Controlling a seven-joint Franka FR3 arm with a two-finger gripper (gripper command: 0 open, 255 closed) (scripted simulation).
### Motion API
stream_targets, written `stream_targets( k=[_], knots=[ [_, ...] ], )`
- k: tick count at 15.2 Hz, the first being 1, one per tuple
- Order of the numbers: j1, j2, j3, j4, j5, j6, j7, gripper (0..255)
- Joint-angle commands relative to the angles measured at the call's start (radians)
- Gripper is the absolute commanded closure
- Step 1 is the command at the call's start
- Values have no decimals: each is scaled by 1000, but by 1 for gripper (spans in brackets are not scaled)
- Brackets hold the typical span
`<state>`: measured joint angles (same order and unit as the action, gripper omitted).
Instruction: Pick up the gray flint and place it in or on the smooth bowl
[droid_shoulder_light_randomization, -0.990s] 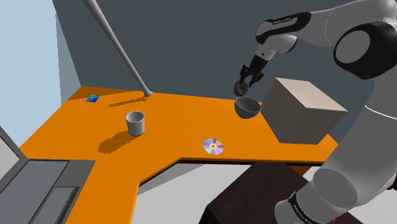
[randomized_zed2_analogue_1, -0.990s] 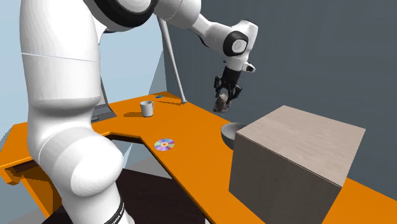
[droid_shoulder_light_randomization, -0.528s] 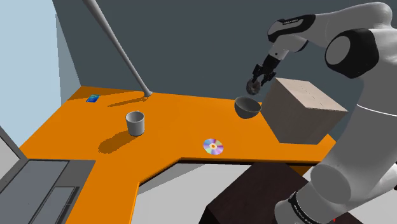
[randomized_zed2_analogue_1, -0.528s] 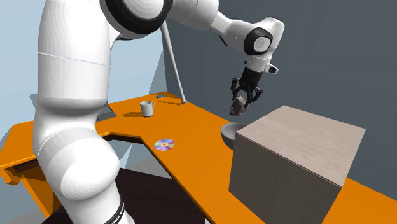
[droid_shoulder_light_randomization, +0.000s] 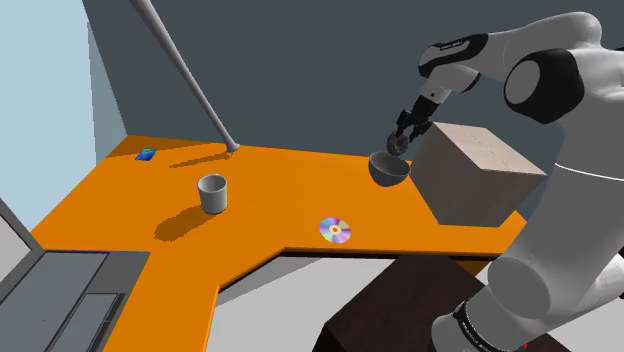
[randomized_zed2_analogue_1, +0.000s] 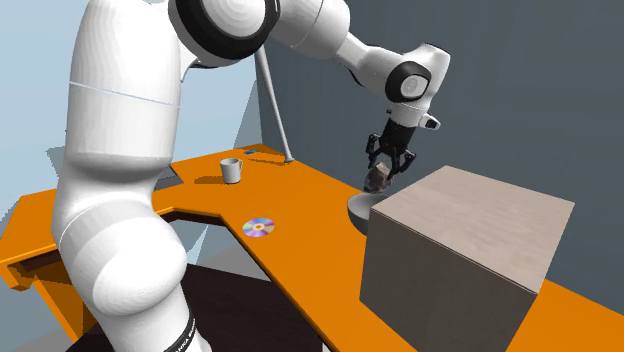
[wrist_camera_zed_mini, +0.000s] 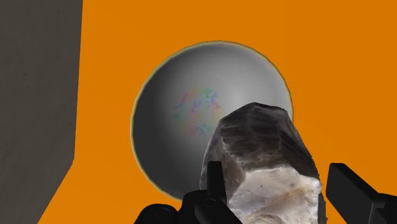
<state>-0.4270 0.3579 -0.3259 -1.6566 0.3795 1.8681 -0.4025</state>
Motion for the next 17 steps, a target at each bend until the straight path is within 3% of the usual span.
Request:
stream_targets(
  k=[1,9,17],
  knots=[
    [0,8,2,-16,5,23,-8,255],
    [-2,54,12,-71,32,116,-43,255],
    [-2,54,12,-71,32,116,-43,255]
  ],
)
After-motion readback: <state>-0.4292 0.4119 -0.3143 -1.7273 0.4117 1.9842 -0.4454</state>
